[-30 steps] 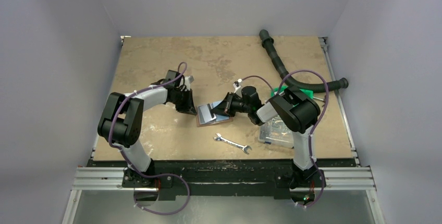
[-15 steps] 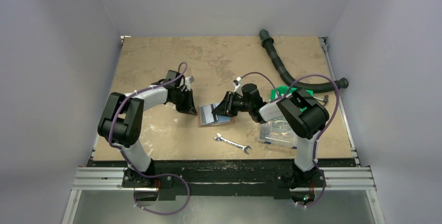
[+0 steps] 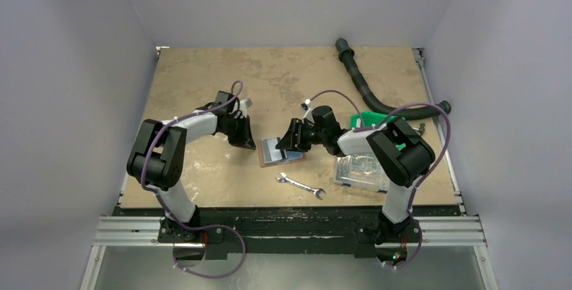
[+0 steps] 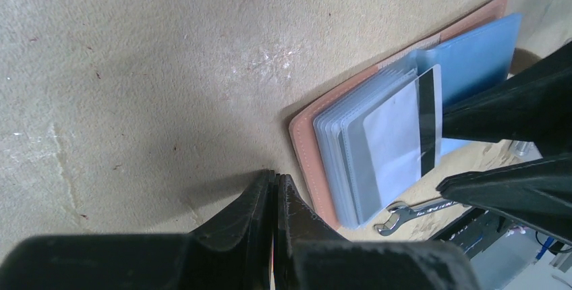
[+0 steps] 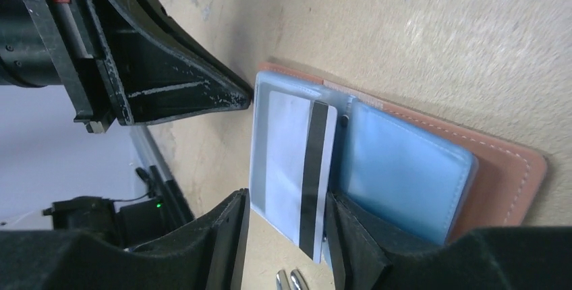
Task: Put the credit cards into the card holder
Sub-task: Insert the credit card into the card holder.
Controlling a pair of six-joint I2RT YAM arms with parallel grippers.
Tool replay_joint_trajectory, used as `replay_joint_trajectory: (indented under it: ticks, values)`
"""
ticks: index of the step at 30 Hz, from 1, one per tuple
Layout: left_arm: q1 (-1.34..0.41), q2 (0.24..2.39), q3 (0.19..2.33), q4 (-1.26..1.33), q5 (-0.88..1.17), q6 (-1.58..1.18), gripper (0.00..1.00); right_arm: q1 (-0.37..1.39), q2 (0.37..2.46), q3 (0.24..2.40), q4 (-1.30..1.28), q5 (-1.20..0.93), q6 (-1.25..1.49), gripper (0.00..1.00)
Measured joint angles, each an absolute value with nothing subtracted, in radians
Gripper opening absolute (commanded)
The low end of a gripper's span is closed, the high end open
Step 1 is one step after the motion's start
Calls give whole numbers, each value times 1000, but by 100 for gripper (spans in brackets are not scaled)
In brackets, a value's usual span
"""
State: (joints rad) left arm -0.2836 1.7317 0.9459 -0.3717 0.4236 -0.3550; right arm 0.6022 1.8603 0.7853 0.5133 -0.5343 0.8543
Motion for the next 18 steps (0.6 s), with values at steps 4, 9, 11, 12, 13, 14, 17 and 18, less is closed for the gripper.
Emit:
replay_joint_trajectory:
  ticks: [4,9,11,12,13,14,17,18]
  values:
    - [-284,1732,946,-372,424,-355,0,602,1811,820,398,-501,777,52]
    - [-285,1732,945,-371,432,-355,0,602,1797,825,339,-481,738,51]
    - [-290,1734,942,-368,442,-355,0,602,1797,825,329,-480,734,51]
    - [-294,1734,938,-363,448,-356,1,602,1797,825,325,-480,732,51]
    - [-300,1733,934,-357,455,-357,1,602,1797,825,321,-480,729,51]
    - [-306,1733,930,-353,463,-359,2,602,1797,825,318,-480,725,51]
    - [-322,1718,908,-342,468,-376,3,602,1797,824,314,-480,721,49]
    - [-324,1712,900,-338,468,-382,3,602,1797,824,315,-481,721,49]
